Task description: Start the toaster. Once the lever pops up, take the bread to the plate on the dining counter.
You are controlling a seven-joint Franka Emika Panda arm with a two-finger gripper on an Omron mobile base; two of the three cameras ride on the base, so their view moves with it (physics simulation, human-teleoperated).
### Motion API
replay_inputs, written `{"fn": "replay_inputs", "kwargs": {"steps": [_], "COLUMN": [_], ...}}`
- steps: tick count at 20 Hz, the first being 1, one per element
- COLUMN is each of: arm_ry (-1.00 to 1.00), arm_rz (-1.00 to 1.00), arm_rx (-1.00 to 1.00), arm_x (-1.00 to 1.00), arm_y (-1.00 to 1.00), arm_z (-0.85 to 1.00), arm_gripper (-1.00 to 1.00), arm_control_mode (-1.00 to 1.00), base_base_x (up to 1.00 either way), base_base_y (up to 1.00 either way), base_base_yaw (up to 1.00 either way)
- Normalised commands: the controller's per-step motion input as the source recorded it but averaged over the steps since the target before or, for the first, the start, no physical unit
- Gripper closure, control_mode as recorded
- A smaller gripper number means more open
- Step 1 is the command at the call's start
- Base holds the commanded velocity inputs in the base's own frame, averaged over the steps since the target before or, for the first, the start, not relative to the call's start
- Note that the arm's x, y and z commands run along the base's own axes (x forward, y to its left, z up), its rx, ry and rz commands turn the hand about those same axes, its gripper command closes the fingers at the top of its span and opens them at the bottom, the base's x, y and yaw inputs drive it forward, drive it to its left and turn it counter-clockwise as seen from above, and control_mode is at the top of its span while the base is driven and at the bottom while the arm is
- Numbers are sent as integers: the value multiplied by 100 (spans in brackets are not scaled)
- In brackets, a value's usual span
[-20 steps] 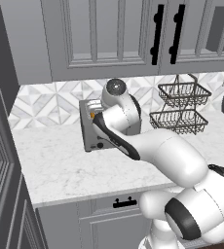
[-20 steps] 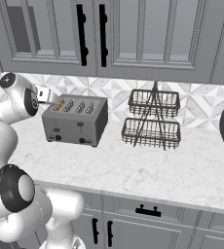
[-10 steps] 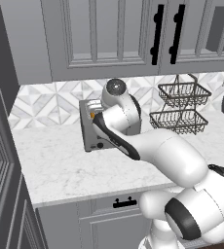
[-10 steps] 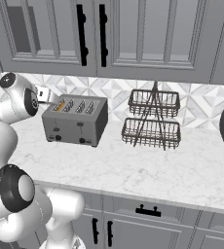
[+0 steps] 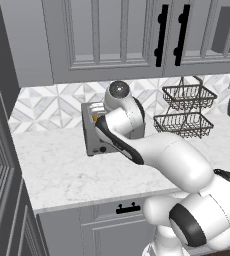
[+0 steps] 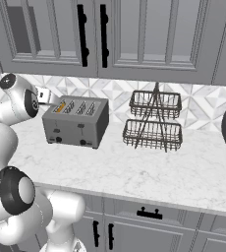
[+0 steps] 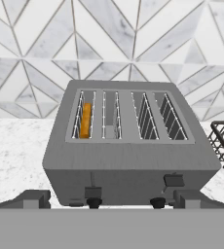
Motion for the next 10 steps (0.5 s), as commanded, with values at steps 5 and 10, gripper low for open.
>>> {"fn": "replay_inputs", "kwargs": {"steps": [5, 10], "arm_ry": [0, 0], "arm_rz": [0, 0], "arm_rx": [0, 0], "arm_x": [0, 0], "arm_y": [0, 0], "arm_z": [0, 0], "arm_gripper": [-100, -100], "arm_control_mode": [-100, -100], "base_base_x": [0, 0], "base_base_y": [0, 0], "base_base_yaw": [0, 0]}}
